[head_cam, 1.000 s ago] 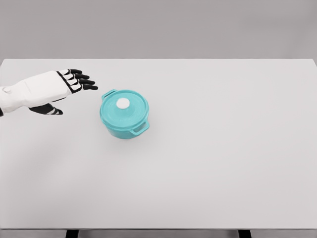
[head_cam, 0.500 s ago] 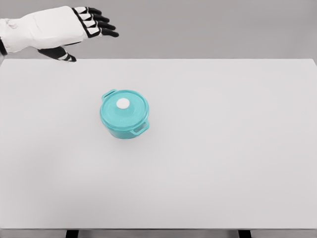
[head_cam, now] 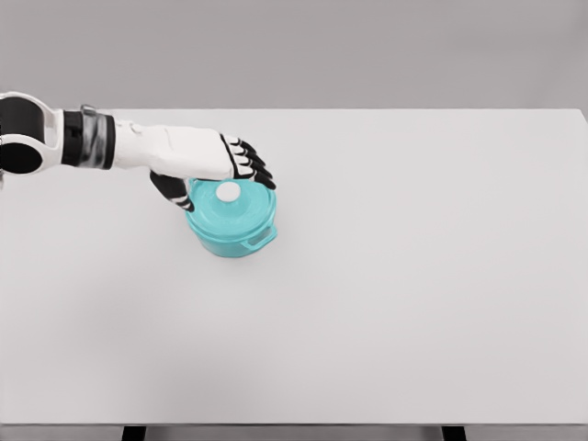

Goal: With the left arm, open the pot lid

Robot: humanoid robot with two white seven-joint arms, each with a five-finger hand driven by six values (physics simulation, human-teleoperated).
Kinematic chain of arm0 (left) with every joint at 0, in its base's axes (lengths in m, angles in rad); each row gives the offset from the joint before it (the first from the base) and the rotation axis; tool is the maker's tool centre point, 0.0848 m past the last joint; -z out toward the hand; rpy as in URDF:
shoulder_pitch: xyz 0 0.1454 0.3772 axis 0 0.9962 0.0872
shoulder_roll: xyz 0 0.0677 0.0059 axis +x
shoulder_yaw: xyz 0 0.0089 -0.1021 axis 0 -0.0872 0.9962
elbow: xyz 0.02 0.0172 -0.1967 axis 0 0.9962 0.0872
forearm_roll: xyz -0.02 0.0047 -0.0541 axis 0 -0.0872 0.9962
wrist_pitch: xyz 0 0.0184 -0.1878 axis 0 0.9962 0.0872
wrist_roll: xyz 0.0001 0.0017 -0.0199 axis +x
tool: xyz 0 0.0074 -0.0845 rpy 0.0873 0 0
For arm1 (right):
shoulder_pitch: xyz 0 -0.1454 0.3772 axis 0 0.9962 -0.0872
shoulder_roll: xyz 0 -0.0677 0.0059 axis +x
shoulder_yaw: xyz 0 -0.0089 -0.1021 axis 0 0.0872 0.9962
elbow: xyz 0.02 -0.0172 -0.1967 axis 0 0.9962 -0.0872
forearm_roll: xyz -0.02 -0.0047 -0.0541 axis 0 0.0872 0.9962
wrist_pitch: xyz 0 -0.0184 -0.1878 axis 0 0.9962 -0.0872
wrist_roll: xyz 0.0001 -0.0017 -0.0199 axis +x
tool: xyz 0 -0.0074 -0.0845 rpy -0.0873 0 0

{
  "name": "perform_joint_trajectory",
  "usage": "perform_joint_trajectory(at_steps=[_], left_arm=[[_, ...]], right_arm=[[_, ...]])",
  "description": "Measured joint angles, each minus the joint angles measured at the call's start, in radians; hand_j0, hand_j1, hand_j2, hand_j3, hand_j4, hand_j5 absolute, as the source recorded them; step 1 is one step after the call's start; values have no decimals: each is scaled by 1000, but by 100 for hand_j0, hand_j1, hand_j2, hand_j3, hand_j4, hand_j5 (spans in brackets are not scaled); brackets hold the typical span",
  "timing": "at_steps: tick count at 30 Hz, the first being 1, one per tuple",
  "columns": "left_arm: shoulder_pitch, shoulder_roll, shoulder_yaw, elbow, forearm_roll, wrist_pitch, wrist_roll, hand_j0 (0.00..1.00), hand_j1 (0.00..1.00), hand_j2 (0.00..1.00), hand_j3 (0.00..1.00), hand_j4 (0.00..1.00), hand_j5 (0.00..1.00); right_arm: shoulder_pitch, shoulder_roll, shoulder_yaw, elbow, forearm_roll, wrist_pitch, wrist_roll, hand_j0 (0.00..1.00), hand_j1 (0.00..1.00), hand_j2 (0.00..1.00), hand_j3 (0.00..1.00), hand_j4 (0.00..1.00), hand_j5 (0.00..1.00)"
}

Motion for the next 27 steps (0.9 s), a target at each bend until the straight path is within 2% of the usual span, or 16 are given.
perform_joint_trajectory(at_steps=[5,9,14,18,19,21,27], left_arm=[[-12,-20,-22,5,29,79,-34,100,100,100,100,100,100],[-18,-44,-22,8,-49,94,-35,100,100,100,100,100,100],[-20,-54,-20,11,-79,98,-34,98,98,98,98,98,98],[-18,-58,-20,21,-86,99,-34,92,92,92,92,92,92],[-17,-60,-20,26,-87,99,-34,84,84,84,84,84,84],[-17,-64,-20,33,-92,98,-34,76,76,76,76,76,76],[-15,-69,-22,40,-99,94,-35,76,76,76,76,76,76]], right_arm=[[0,0,0,0,0,0,0,100,100,100,100,100,100],[0,0,0,0,0,0,0,100,100,100,100,100,100],[0,0,0,0,0,0,0,100,100,100,100,100,100],[0,0,0,0,0,0,0,100,100,100,100,100,100],[0,0,0,0,0,0,0,100,100,100,100,100,100],[0,0,0,0,0,0,0,100,100,100,100,100,100],[0,0,0,0,0,0,0,100,100,100,100,100,100]])
